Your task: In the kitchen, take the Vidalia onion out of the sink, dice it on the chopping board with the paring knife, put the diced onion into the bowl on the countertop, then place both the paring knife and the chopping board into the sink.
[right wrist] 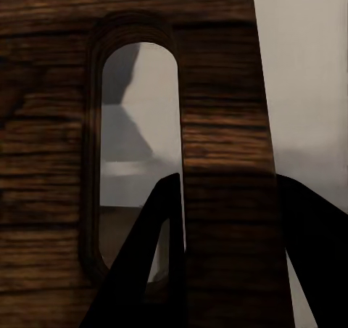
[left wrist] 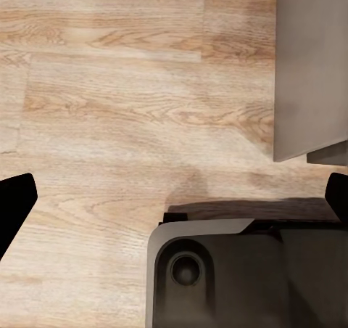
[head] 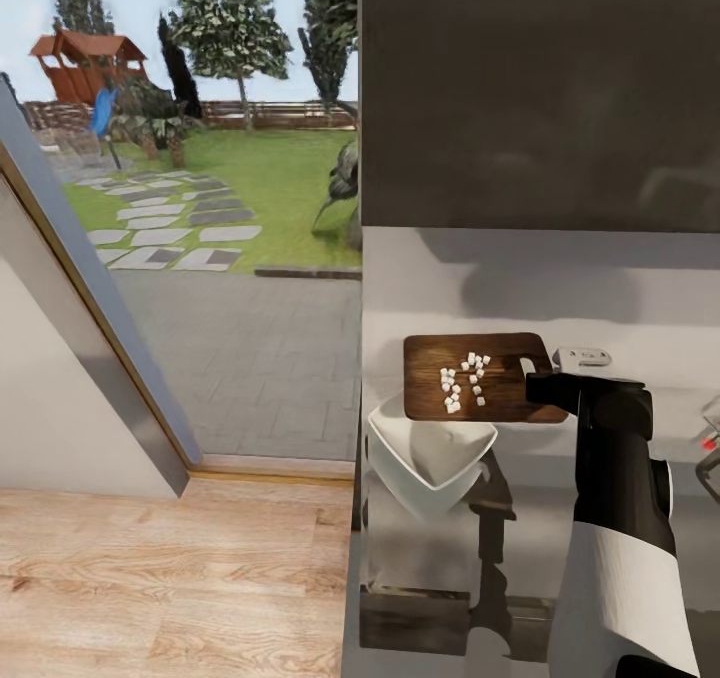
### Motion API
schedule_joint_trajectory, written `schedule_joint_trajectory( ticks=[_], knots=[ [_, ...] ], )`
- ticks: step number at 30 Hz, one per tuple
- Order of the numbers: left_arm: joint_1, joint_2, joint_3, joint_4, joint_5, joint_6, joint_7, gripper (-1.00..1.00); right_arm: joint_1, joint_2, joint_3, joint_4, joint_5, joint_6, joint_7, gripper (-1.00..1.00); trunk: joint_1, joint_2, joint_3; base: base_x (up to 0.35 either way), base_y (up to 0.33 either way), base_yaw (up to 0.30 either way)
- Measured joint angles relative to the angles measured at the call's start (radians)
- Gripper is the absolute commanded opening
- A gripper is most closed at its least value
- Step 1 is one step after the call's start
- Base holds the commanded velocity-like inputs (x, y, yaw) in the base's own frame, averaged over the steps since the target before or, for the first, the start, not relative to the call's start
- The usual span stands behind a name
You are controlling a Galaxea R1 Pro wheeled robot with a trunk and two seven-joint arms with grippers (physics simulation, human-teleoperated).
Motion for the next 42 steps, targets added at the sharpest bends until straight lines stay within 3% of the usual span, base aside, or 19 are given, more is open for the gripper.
schedule_joint_trajectory(
  ticks=[17,25,42],
  knots=[
    [0.000,0.000,0.000,0.000,0.000,0.000,0.000,1.00,0.000,0.001,0.000,0.000,0.001,-0.007,-0.012,-1.00,0.000,0.000,0.000,-0.055,0.000,0.000],
    [0.000,0.000,0.000,-0.001,0.000,0.000,0.000,1.00,0.000,0.001,0.053,0.000,-0.001,-0.007,-0.086,-1.00,0.000,0.000,0.000,-0.001,0.000,0.000],
    [0.000,0.000,0.000,-0.002,0.000,0.000,0.000,1.00,0.000,0.004,0.084,0.002,-0.002,-0.007,-0.142,-1.00,0.000,0.000,0.000,0.029,0.000,0.000]
  ],
)
